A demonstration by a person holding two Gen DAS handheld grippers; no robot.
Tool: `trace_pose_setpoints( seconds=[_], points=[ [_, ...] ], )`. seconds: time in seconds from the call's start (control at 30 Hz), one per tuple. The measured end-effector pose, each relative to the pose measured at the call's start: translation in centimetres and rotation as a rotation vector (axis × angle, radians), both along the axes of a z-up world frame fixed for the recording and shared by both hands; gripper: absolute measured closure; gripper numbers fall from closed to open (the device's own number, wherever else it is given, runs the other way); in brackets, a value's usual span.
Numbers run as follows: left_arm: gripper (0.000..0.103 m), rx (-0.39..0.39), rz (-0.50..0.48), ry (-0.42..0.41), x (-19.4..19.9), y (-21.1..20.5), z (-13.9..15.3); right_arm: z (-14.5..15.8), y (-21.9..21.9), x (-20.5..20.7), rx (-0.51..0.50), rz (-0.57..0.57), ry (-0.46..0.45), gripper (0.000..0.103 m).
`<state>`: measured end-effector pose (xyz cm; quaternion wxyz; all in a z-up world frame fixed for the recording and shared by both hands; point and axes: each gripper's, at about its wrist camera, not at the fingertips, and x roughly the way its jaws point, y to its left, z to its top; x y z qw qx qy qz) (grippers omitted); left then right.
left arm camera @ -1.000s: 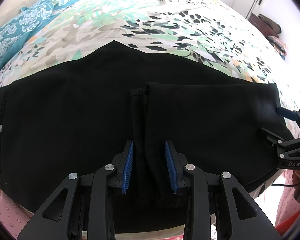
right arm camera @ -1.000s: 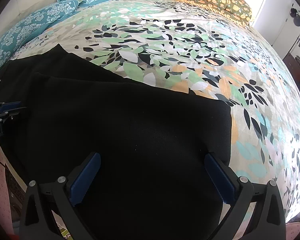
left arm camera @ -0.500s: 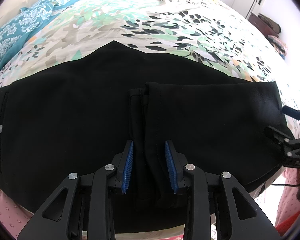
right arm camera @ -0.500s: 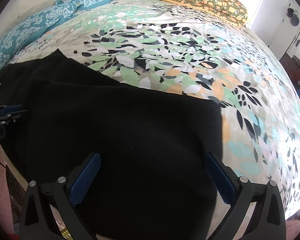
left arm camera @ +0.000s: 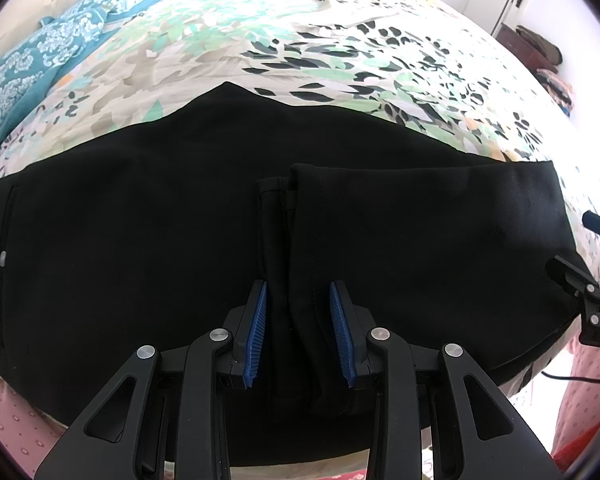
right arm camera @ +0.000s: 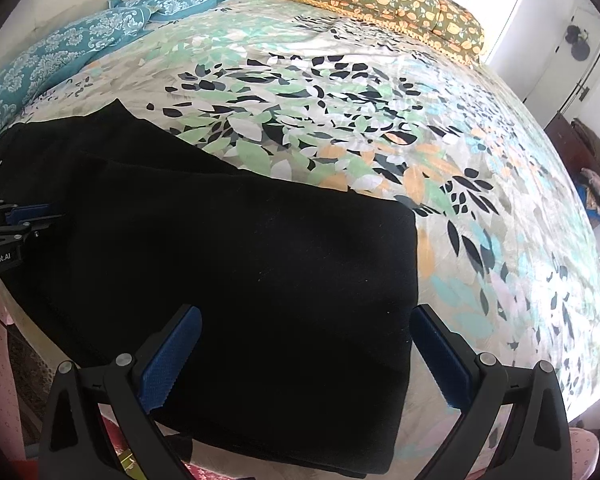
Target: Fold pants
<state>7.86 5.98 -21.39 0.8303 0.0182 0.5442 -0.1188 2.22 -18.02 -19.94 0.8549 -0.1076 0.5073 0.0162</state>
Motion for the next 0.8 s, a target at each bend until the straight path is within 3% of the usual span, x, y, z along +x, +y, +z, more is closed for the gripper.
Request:
trace_pose_setpoints(
  seconds=[0.47, 0.53, 0.6, 0.73, 0.8],
  points=[
    [0.070, -0.004, 0.001, -0.001, -0.1, 0.0, 0.0, 0.2, -0.2, 0.0, -0.032, -0.024, -0.021, 0.000],
    [0.060, -0.027, 0.008, 0.005, 0.0, 0.3, 0.0, 0.3, -0.4, 0.0, -0.005, -0.024, -0.026, 0.000],
    [0.041, -0.074, 0.019, 0.020, 0.1, 0.7, 0.2, 0.3, -0.5, -0.1, 0.011, -0.021, -0.027, 0.000],
    [0.039, -0.105, 0.065, 0.001, 0.4, 2.9, 2.3, 0.7, -0.7, -0.4, 0.025, -0.019, -0.042, 0.000],
    [0.026, -0.148, 0.125, -0.043, 1.3, 6.6, 4.4, 1.2, -1.2, -0.6, 0.045, -0.028, -0.063, 0.000]
  ],
)
